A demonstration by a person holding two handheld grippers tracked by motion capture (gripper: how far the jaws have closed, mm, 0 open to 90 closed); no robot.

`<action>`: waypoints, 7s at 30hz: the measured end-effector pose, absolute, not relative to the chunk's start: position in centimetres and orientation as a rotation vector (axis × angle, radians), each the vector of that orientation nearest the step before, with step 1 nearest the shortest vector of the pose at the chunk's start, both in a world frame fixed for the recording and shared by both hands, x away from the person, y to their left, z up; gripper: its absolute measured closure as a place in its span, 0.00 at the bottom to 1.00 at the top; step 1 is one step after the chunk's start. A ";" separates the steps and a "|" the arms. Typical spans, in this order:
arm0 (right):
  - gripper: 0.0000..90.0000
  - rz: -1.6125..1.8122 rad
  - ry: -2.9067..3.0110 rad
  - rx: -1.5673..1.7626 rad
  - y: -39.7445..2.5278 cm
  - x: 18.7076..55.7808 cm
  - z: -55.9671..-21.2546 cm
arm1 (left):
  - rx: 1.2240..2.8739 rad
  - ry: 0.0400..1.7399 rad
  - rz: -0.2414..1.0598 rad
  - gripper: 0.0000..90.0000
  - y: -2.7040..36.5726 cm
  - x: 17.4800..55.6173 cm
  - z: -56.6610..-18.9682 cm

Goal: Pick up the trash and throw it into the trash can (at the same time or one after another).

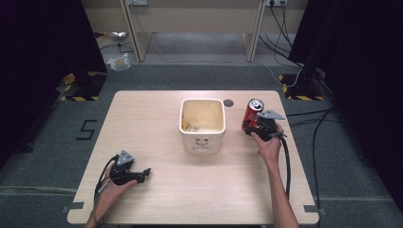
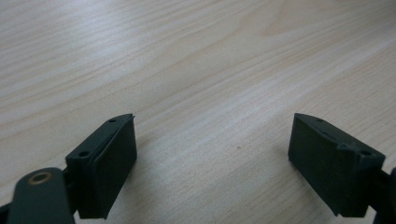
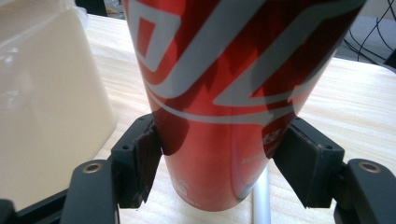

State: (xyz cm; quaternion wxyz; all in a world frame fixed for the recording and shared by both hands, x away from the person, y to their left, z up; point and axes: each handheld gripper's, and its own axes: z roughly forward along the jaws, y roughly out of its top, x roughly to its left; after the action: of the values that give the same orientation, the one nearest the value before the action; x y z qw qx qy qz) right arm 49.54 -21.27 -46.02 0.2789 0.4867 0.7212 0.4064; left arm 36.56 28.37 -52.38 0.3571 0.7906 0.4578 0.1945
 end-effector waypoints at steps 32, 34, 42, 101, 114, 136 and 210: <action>0.38 1.109 1.968 1.216 -18.6 47.1 -40.6 | 2.039 1.183 0.502 0.16 28.4 36.6 -52.4; 0.38 1.107 1.968 1.207 -18.6 47.0 -40.2 | 2.039 1.183 0.502 0.16 28.4 36.6 -52.4; 0.38 1.116 1.959 1.183 -18.4 46.7 -37.7 | 2.039 1.183 0.502 0.16 28.4 36.6 -52.4; 0.38 1.172 2.234 0.957 -6.7 48.3 -34.6 | 2.037 1.182 0.503 0.16 28.4 36.6 -52.4; 0.38 1.101 2.366 0.927 -3.7 48.7 -36.4 | 2.038 1.180 0.501 0.16 28.4 36.6 -52.4; 0.37 1.046 2.478 0.933 -2.4 49.2 -38.5 | 2.038 1.180 0.501 0.16 28.4 36.6 -52.4; 0.24 1.212 2.062 1.159 -18.7 45.7 -35.5 | 2.038 1.182 0.502 0.16 28.4 36.6 -52.4</action>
State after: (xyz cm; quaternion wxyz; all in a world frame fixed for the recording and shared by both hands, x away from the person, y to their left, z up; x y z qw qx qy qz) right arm 45.67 -18.71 -35.52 0.2396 0.4235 0.7532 0.4427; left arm 36.56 28.36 -52.39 0.3580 0.7899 0.4582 0.1945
